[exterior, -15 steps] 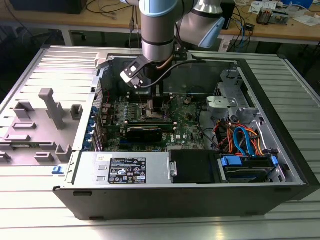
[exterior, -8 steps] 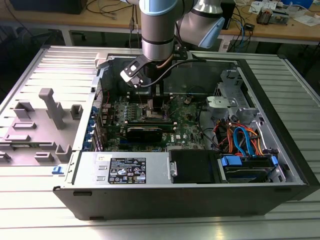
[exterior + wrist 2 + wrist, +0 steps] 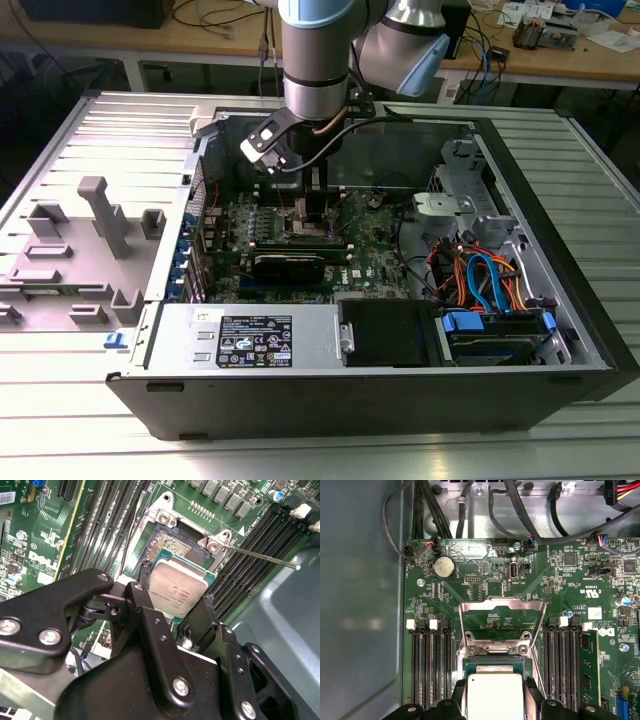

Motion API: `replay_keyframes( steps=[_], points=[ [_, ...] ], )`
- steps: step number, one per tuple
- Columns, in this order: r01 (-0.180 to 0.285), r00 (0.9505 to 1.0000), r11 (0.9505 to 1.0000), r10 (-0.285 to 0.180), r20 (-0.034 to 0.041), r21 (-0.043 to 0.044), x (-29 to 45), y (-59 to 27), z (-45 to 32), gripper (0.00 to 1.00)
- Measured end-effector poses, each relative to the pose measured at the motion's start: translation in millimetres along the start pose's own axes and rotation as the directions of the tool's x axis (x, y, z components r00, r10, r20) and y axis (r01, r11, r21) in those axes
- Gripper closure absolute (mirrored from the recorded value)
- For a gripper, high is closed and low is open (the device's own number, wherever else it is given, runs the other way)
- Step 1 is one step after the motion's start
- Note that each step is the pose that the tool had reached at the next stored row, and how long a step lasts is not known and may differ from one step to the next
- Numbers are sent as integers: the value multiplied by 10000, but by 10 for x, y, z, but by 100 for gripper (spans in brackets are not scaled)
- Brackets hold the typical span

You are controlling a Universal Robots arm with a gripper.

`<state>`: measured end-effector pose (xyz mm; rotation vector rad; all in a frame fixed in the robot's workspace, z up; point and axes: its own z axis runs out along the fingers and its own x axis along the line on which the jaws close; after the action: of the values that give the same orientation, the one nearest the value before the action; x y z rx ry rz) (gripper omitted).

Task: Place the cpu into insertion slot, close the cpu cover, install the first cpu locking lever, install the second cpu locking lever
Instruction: 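Place the cpu into insertion slot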

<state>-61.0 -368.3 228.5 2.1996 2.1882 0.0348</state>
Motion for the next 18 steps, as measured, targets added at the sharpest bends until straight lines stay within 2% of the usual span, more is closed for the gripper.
replay_keyframes(
  steps=[3,9,12,18],
  points=[
    [-1,10000,10000,1,1,0,-18,-1,19,45],
    [107,9999,9999,-107,-4,-47,-26,-34,133,45],
    [247,9997,9997,-247,-10,-52,-39,-48,161,45],
    [238,9997,9997,-238,-10,-52,-45,-51,198,45]
  ],
)
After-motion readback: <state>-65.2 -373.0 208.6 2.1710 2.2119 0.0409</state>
